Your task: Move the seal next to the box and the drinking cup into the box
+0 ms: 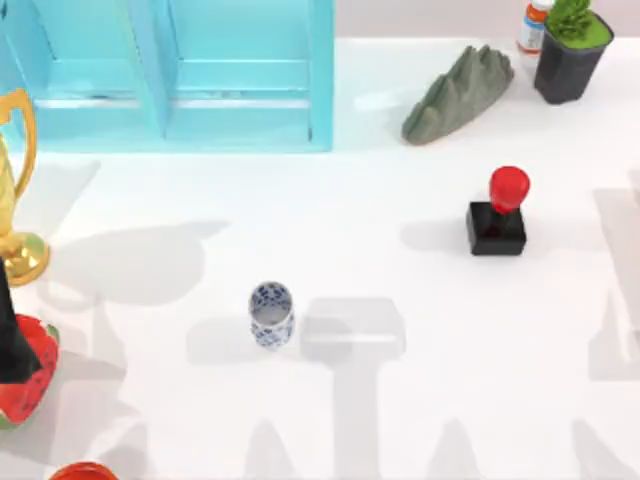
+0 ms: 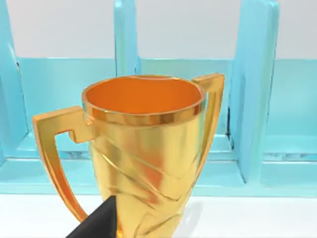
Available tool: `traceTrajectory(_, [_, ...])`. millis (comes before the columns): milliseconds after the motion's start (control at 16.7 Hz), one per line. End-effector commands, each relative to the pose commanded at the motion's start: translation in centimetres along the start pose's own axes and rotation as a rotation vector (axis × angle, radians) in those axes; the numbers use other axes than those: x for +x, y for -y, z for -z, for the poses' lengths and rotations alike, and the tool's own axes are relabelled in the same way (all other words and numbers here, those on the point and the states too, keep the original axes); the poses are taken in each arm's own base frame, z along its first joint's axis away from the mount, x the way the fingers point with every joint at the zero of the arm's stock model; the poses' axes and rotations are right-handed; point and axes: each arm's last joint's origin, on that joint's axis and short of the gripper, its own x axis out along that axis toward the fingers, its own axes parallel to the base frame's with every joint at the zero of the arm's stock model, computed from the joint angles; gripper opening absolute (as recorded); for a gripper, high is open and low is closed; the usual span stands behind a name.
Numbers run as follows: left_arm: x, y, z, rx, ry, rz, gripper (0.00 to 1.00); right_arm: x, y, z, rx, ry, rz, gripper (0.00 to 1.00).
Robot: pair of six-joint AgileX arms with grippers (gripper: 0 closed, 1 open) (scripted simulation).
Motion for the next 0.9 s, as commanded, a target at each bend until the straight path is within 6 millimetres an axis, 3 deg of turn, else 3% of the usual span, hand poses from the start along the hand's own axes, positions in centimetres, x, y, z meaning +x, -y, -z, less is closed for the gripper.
traceTrajectory(240, [0.0,0.0,0.0,0.0,0.0,0.0,1.0,0.0,0.0,-0.5,0.004,-0.021,-0.001,1.0])
traceTrajectory(420, [0.0,0.0,0.0,0.0,0.0,0.0,1.0,0.2,-0.1,-2.5,0.021,-0.103,-0.004,1.0])
traceTrajectory(660, [0.0,0.0,0.0,0.0,0.0,0.0,1.0,1.7,-0.3,-7.1,0.056,-0.295,-0.008,1.0])
traceTrajectory(900, [0.0,0.0,0.0,0.0,0.0,0.0,1.0,5.7,-0.9,-12.3,0.093,-0.542,-0.008,1.0])
